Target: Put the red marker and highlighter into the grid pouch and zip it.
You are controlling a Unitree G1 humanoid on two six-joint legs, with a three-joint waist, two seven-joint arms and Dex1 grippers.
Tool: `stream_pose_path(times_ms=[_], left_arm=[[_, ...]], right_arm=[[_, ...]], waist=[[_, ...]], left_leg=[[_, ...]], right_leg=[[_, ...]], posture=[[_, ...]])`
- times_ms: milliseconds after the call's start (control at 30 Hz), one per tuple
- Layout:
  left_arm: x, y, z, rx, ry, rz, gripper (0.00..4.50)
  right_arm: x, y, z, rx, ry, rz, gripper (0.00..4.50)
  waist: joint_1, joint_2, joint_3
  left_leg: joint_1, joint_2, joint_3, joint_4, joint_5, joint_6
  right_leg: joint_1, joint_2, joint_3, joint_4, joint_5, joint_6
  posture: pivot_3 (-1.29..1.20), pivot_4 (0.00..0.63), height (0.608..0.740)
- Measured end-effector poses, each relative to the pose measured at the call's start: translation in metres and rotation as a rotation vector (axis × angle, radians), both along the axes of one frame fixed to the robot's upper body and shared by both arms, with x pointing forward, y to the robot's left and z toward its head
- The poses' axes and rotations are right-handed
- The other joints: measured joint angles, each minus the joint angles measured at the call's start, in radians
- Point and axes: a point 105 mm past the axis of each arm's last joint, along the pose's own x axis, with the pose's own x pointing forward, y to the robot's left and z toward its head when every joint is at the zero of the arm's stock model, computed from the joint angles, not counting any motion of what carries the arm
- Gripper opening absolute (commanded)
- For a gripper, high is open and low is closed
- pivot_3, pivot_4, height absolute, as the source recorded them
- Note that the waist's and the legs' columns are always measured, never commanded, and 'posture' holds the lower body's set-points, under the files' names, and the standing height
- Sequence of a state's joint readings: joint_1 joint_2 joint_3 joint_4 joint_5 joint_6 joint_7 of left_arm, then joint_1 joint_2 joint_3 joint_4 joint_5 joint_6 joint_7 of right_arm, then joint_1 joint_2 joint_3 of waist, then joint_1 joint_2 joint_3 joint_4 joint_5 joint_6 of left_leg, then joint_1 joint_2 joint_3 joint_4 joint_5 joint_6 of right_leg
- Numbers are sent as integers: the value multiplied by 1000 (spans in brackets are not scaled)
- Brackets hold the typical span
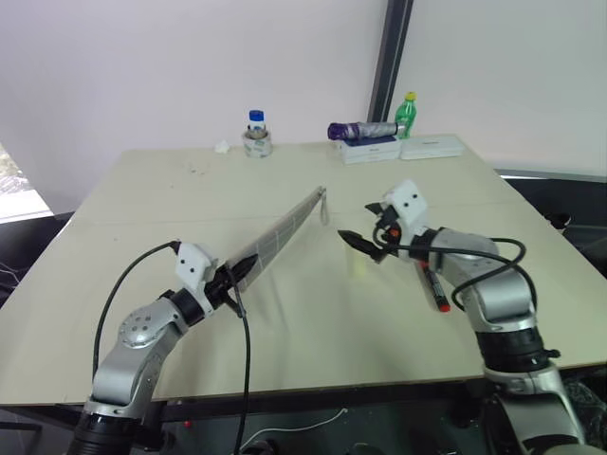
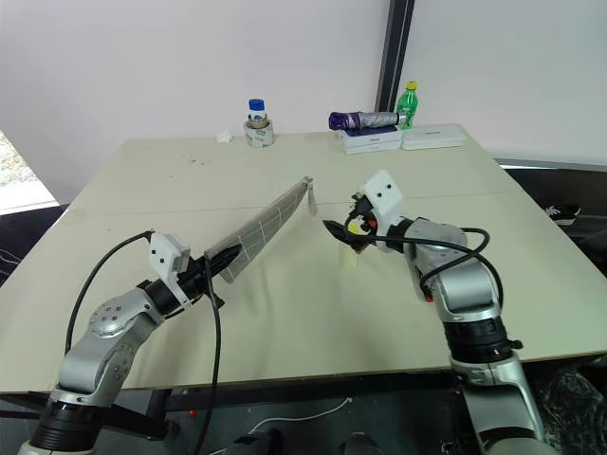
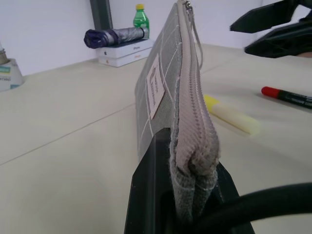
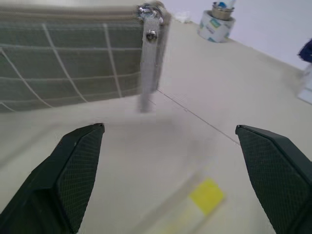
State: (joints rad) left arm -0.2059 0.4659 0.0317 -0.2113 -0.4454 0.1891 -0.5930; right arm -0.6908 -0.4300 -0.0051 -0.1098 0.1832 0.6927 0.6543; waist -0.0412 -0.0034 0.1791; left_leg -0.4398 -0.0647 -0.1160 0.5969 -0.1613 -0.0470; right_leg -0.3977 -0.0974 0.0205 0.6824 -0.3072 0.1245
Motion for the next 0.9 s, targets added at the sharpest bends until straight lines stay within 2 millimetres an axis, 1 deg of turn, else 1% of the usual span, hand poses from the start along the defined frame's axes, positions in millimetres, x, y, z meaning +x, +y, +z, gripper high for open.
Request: stream_pose_path(times_ms=[100, 233, 267, 333, 433, 533, 567, 700, 800, 900], left_arm=[[-1, -2, 0, 1, -2, -13, 0], [-2, -3, -1, 5, -1, -20, 0], [-2, -4, -1, 8, -1, -21, 0], [-3, -5, -2, 15, 0, -25, 0], [-4, -6, -3, 15, 0, -30, 0], [-5, -7, -1, 17, -9, -38, 0], [-5, -8, 0, 19, -12, -39, 0], [-4, -7, -1, 32, -15, -17, 0], [-2, -8, -3, 31, -16, 8, 0], [2, -11, -7, 28, -8, 38, 0]], right_arm=[[7, 8, 8, 36, -12, -22, 4475], [17, 12, 5, 59, 14, -49, 4475], [20, 13, 4, 65, 22, -54, 4243], [23, 15, 0, 70, 35, -56, 3633], [25, 16, -6, 75, 54, -54, 2110], [26, 17, -7, 79, 57, -51, 423], [25, 17, -7, 79, 56, -49, 28], [21, 24, -7, 58, 55, -15, 28], [2, 45, -9, 1, 36, 92, 28], [-18, 67, -17, -57, 38, 194, 28]], waist=[[0, 0, 0], [2, 0, 0], [2, 0, 0], [2, 0, 0], [1, 0, 0], [1, 0, 0], [1, 0, 0], [0, 0, 0], [0, 0, 0], [0, 0, 0]], left_leg=[[0, 0, 0, 0, 0, 0], [0, 0, 0, 0, 0, 0], [0, 0, 0, 0, 0, 0], [0, 0, 0, 0, 0, 0], [0, 0, 0, 0, 0, 0], [0, 0, 0, 0, 0, 0], [0, 0, 0, 0, 0, 0], [0, 0, 0, -1, 0, 0], [0, 0, 0, -1, 0, 0], [0, 0, 0, -1, 0, 0]], right_leg=[[0, 0, 0, 0, 0, 0], [0, 0, 0, -1, 0, 0], [0, 0, 0, -1, 0, 0], [0, 0, 0, -1, 0, 0], [0, 0, 0, -1, 0, 0], [0, 0, 0, -1, 0, 0], [0, 0, 0, -1, 0, 0], [0, 0, 0, -1, 0, 0], [0, 0, 0, -1, 0, 0], [0, 0, 0, -1, 0, 0]], posture=[[0, 150, 736], [0, 150, 736], [0, 150, 736], [0, 150, 736], [0, 150, 736], [0, 150, 736], [0, 150, 736], [0, 150, 736], [0, 150, 736], [0, 150, 736]])
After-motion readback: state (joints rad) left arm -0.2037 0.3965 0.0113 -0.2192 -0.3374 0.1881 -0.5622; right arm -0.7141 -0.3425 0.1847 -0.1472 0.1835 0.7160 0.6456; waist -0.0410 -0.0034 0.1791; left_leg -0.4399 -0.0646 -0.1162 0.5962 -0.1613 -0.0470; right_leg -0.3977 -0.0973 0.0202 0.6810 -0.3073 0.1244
